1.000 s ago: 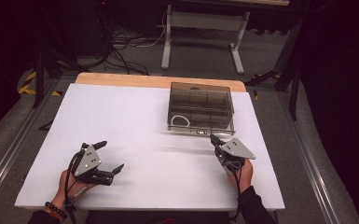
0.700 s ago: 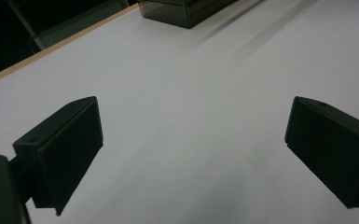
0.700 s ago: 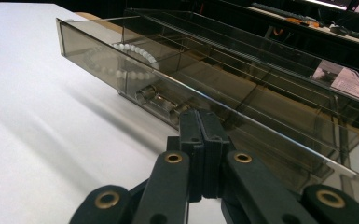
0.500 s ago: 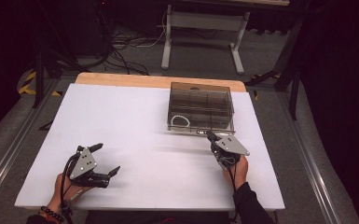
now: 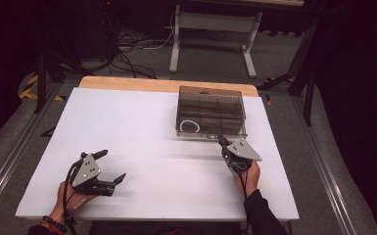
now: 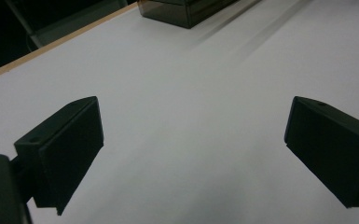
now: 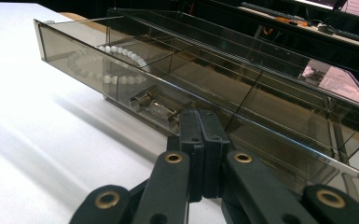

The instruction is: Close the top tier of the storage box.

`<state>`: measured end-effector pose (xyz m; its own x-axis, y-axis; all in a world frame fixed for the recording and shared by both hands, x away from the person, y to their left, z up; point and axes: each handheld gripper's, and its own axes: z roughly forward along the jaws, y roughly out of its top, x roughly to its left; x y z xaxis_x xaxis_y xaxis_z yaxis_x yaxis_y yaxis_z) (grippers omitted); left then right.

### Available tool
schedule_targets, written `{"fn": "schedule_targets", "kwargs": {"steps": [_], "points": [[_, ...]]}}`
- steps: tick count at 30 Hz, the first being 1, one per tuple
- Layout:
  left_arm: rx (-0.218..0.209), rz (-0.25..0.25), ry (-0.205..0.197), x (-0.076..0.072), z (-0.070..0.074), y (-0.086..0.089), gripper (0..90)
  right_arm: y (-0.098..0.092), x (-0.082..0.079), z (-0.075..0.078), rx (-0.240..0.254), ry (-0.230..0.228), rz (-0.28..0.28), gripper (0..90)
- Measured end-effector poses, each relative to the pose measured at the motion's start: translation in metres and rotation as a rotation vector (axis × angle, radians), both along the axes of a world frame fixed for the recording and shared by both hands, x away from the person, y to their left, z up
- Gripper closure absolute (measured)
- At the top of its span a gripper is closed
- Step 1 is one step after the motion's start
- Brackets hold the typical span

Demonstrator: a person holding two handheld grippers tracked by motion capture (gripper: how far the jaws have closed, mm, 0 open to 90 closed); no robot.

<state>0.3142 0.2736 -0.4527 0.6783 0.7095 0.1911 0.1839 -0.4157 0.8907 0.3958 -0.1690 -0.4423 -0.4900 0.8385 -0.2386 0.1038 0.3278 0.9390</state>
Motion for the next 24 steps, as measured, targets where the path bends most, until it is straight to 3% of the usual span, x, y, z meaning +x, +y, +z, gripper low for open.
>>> {"fn": "schedule_targets", "kwargs": {"steps": [24], "points": [[-0.007,-0.006,0.012,0.0006,-0.0001,-0.0010,5.5,0.0090,0.0064,0.0025,0.018,0.003,-0.022,90.0]]}}
